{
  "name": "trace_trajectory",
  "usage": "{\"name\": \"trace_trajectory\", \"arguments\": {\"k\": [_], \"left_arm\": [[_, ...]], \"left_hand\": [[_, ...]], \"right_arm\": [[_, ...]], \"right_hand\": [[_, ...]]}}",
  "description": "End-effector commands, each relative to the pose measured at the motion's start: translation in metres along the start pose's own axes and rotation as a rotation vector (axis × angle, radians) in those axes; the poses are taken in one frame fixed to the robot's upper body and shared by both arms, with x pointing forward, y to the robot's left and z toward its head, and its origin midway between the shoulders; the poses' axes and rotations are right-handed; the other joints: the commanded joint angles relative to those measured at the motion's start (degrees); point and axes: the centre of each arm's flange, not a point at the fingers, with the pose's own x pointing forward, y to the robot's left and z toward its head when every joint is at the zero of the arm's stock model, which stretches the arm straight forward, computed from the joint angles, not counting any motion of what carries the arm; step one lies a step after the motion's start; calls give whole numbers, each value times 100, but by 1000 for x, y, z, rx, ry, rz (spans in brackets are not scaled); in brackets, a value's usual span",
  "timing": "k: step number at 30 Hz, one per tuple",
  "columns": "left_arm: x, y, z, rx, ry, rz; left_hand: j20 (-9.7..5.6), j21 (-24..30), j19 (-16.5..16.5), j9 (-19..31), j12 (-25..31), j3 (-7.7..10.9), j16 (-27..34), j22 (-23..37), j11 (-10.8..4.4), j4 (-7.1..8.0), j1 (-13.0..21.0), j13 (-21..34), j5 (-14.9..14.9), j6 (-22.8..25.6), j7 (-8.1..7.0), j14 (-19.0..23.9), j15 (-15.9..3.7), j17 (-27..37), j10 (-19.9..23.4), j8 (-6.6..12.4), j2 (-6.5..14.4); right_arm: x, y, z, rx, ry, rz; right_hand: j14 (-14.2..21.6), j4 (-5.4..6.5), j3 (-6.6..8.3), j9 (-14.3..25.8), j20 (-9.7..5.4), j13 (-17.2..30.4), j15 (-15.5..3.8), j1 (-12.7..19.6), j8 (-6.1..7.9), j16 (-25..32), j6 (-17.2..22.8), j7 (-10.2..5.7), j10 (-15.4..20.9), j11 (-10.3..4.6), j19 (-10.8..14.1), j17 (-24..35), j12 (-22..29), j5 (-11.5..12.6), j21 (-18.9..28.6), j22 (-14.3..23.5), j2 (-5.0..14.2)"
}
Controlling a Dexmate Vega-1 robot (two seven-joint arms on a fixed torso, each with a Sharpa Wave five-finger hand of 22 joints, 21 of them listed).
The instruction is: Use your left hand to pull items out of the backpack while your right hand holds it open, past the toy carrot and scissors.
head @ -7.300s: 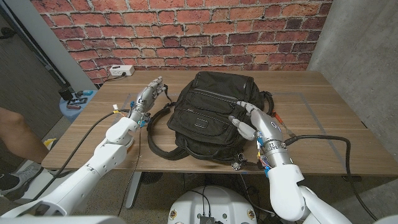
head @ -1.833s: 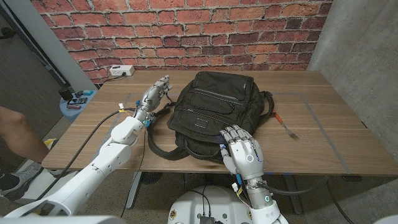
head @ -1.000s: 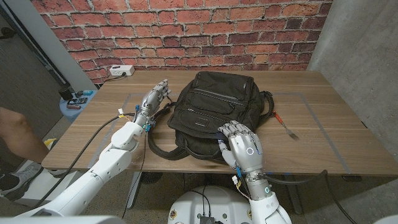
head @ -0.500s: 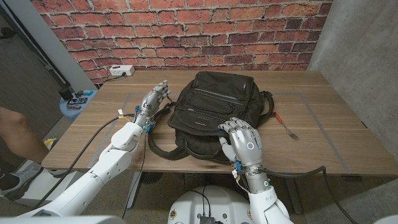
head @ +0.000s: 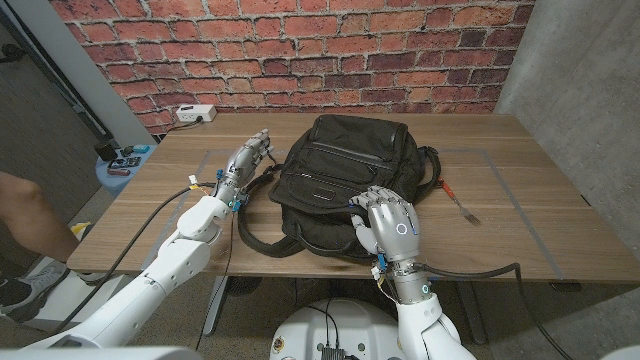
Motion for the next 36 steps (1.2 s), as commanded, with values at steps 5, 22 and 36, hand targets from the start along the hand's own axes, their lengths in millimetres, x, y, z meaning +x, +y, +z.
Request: {"name": "trace_trajectory", "arguments": {"k": [5,22,36], "left_arm": [[2,0,1,25,28,-12],[3,0,12,52,15,-37],[11,0,25,91,-2,-72]], "left_hand": [[-24,-28,40,20,-5,26,-7,7,26,4,64,14,31,63,-13,2,43,25,15,26,12],[-14,-71,53,21,-5,40,-14,7,36,-17,88,14,38,88,-4,-3,46,17,20,26,-4],[-16,-112,75,21,-4,68,-21,6,64,-83,146,12,56,124,42,4,45,6,31,29,-30]], "right_arm": [[24,-9,-11,80,14,-27],[44,-17,-16,192,58,-26],[65,-17,-38,262,120,-25]], "right_hand": [[115,11,-24,25,-418,-4,-939,78,85,55,173,1,142,-19,80,43,44,-19,8,16,75],[217,18,-62,25,-405,-11,-940,117,117,69,240,28,214,-23,88,56,55,-45,9,18,140],[236,25,-88,24,-392,-2,-921,115,111,43,224,40,219,-40,82,45,53,-59,6,18,148]]}}
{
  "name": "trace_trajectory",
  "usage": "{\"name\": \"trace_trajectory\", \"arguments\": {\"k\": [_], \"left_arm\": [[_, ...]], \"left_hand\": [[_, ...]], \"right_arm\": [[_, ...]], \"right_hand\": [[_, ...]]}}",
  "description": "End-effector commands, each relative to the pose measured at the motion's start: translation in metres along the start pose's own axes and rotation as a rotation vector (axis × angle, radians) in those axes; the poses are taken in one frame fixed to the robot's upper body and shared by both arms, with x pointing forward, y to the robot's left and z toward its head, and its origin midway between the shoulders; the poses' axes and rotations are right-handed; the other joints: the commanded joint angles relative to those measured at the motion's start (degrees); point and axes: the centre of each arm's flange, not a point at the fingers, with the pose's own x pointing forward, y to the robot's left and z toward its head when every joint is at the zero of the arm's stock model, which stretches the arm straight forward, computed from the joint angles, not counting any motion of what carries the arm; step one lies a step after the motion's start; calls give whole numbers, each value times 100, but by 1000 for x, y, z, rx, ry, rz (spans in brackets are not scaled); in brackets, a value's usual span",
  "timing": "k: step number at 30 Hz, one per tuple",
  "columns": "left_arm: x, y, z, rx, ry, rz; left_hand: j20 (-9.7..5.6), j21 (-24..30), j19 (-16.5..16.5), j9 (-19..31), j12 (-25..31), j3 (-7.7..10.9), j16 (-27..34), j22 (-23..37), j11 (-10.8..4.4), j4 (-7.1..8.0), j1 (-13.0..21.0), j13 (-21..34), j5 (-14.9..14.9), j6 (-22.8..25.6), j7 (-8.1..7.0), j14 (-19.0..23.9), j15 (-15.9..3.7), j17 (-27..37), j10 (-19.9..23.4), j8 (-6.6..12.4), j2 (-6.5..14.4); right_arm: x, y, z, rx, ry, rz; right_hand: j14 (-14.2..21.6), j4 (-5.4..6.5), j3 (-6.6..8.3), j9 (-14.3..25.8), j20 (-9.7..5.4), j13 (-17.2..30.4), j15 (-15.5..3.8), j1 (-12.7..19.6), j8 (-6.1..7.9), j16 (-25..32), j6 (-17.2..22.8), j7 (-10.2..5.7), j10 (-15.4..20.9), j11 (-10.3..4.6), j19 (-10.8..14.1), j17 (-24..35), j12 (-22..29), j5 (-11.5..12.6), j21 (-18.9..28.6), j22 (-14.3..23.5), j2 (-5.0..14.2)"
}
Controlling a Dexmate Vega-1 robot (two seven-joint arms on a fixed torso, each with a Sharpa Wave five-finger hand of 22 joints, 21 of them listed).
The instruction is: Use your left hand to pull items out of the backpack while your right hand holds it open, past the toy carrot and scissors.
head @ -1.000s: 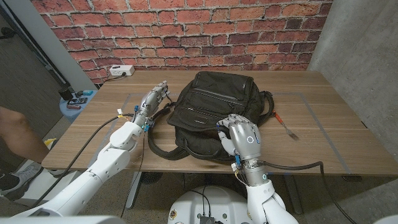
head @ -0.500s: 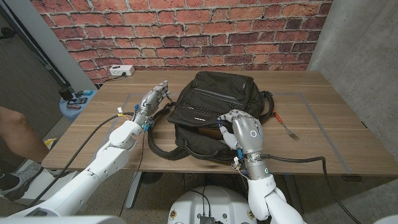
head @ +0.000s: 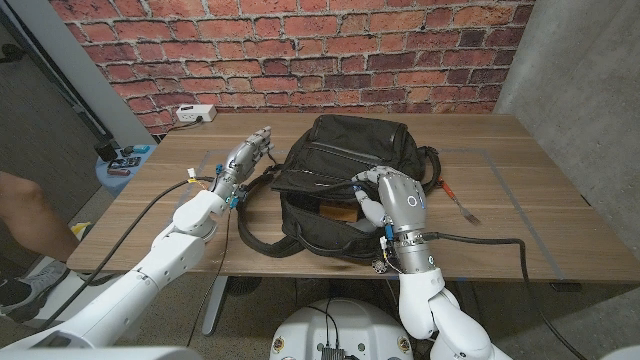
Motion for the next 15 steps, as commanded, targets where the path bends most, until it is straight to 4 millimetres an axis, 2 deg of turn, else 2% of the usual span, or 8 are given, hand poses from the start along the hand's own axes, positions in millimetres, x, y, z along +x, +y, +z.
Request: {"name": "trace_trajectory", "arguments": {"k": [1,15], "left_arm": [[4,-1,11,37,-11,-32],[1,-2,21,61,-28,-43]], "left_hand": [[19,-9,45,21,-4,30,-21,7,42,-48,76,12,35,33,14,6,44,17,10,28,1],[27,-53,80,21,-7,78,-24,2,49,-161,183,8,65,48,12,26,57,10,15,27,-25]], "right_arm": [[23,-7,-18,50,40,-30],[37,-8,-30,65,50,-30]], "right_hand": [[64,18,-19,23,-363,5,-869,13,29,3,28,11,67,-9,59,23,29,-31,8,18,46],[124,11,-58,24,-363,5,-883,45,39,28,52,43,102,-4,82,47,33,-44,16,20,71]]}}
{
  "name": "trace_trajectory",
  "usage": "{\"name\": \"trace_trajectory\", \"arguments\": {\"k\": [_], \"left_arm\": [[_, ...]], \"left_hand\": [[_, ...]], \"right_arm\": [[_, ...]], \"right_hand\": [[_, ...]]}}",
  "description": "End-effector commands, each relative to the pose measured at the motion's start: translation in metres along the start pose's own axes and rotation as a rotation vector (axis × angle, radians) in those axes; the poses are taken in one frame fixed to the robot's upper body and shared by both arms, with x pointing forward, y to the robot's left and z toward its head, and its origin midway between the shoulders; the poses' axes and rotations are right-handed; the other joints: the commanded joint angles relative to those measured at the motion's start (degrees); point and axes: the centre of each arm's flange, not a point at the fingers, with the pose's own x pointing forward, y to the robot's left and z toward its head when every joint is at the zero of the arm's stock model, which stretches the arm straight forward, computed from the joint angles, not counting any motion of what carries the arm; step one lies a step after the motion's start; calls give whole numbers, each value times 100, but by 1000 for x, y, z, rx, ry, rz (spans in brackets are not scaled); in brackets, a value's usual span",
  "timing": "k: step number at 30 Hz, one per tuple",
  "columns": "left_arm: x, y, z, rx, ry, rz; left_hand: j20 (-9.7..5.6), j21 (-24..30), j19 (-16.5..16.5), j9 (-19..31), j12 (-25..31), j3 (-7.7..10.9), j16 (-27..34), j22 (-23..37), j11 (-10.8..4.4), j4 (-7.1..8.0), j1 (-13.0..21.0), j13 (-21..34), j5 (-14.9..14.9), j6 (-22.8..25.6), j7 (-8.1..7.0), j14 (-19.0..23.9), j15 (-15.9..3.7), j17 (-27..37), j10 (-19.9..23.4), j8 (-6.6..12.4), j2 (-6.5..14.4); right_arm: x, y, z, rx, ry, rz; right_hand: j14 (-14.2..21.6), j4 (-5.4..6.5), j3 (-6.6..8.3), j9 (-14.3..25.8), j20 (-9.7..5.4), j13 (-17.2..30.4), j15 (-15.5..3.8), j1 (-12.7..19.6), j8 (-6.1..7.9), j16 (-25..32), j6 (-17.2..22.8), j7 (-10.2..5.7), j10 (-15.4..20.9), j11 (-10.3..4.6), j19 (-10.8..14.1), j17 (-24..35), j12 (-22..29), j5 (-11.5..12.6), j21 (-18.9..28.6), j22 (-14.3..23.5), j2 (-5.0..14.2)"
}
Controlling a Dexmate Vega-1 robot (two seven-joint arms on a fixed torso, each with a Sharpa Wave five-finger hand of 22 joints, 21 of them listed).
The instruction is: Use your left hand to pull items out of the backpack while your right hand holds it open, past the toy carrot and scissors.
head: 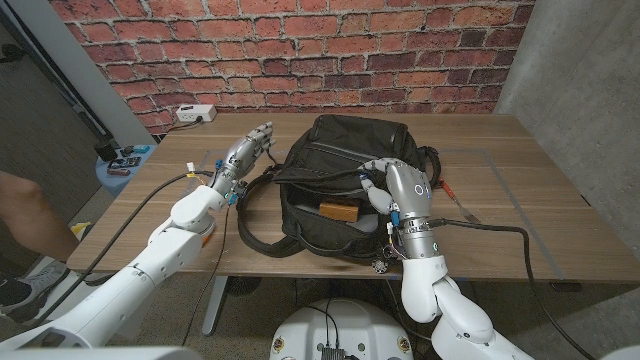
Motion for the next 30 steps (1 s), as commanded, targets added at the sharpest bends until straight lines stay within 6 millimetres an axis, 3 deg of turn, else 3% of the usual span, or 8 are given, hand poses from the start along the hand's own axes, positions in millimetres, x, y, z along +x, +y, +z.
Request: {"name": "trace_trajectory", "arguments": {"k": [1,8,14,19,30], "left_arm": [[-2,-2,7,30,-7,-16],[-8,-7,11,58,-18,-15],[-15,-12,19,101,-57,15],[-17,-17,25,112,-78,7],[-19,-28,40,136,-109,-21]], "left_hand": [[-9,-13,50,21,-8,18,-24,19,52,-56,98,8,45,51,13,28,55,9,14,27,-26],[34,-23,190,22,28,32,17,22,72,-164,190,9,65,109,21,183,20,7,123,37,-72],[66,20,677,29,174,3,173,53,-9,-257,349,30,90,503,26,893,-115,43,660,110,-82],[-17,132,1118,41,289,26,282,81,-18,-216,352,64,114,863,162,1425,-173,91,1106,163,-73],[4,140,1209,48,325,76,284,91,8,-215,357,88,134,1053,182,1603,-169,105,1287,182,-91]], "right_arm": [[27,-8,-22,-7,20,-29],[31,-5,-29,-5,40,-40],[36,-5,-35,-1,48,-52],[42,-5,-40,21,61,-62],[52,-9,-48,27,66,-87]], "right_hand": [[81,13,-30,16,-384,9,-873,23,18,32,20,13,39,0,61,22,34,-5,15,20,52],[103,15,-46,18,-382,23,-872,31,14,42,8,21,54,6,62,34,44,-8,15,21,69],[123,28,-62,19,-379,36,-853,21,14,48,6,26,44,14,61,41,44,-11,15,21,88],[128,17,-66,20,-376,42,-873,46,17,45,11,43,55,15,66,44,49,-11,16,22,98],[155,18,-87,23,-369,57,-868,59,12,48,-3,51,69,-3,77,54,56,-14,21,22,120]]}}
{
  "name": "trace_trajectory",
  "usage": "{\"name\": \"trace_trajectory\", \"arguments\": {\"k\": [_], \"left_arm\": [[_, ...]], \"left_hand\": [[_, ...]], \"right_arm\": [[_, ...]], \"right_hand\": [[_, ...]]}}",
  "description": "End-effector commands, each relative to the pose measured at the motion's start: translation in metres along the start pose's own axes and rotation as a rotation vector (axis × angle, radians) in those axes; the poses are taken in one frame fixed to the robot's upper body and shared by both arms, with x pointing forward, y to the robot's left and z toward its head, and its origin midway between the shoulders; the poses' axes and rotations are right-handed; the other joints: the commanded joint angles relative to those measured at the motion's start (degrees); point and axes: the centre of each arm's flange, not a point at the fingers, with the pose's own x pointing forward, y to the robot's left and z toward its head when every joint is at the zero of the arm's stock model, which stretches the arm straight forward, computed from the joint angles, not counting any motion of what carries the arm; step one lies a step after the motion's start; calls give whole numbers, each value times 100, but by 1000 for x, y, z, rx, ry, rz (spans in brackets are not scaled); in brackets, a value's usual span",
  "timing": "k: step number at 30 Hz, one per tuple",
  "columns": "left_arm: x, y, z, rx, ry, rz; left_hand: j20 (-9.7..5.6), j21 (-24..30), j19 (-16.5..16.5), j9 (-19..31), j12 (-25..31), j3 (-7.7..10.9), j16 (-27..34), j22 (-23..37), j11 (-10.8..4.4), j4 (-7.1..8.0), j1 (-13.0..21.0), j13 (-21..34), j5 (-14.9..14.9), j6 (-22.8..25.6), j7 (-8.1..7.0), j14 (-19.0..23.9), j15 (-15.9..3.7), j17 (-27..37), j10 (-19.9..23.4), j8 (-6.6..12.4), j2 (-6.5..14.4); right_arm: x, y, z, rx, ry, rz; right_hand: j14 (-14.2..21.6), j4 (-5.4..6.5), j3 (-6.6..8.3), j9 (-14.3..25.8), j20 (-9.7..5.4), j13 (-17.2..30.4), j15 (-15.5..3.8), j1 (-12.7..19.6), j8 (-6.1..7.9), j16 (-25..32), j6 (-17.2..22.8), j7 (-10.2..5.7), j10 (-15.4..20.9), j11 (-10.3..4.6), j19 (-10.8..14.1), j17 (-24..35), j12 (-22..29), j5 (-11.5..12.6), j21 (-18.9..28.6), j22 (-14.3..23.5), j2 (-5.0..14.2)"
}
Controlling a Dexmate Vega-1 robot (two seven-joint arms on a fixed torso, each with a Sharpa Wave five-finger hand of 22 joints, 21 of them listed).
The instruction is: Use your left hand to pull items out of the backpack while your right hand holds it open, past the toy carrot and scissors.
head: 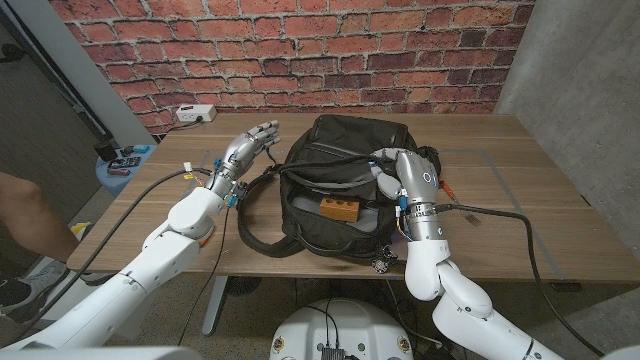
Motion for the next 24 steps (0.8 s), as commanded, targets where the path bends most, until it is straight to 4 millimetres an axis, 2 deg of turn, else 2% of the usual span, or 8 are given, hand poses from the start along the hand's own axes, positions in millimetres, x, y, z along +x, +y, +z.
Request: {"name": "trace_trajectory", "arguments": {"k": [1,12,24], "left_arm": [[-2,-9,17,29,-44,-17],[-3,-17,34,33,-94,-42],[-4,-14,44,35,-132,-62]], "left_hand": [[12,26,40,19,26,44,9,22,-41,-14,70,33,45,43,-12,65,18,10,70,31,-38],[33,-4,-8,21,5,33,-45,24,-20,-57,96,42,46,34,-22,2,15,2,54,5,-86],[56,-35,-52,23,-17,2,-78,26,-34,-74,120,49,43,30,-38,-41,27,5,39,-17,-97]], "right_arm": [[12,-4,-9,11,12,-25],[25,-9,-14,8,31,-34],[35,-4,-17,9,69,-32]], "right_hand": [[62,1,-8,26,-346,28,-837,11,17,26,33,21,70,2,56,29,35,-11,21,24,50],[46,0,-26,28,-336,33,-831,19,17,0,34,44,69,-6,62,24,31,-14,23,24,59],[51,-9,-34,29,-330,35,-833,35,15,-34,29,30,63,-4,56,7,22,-11,19,23,60]]}}
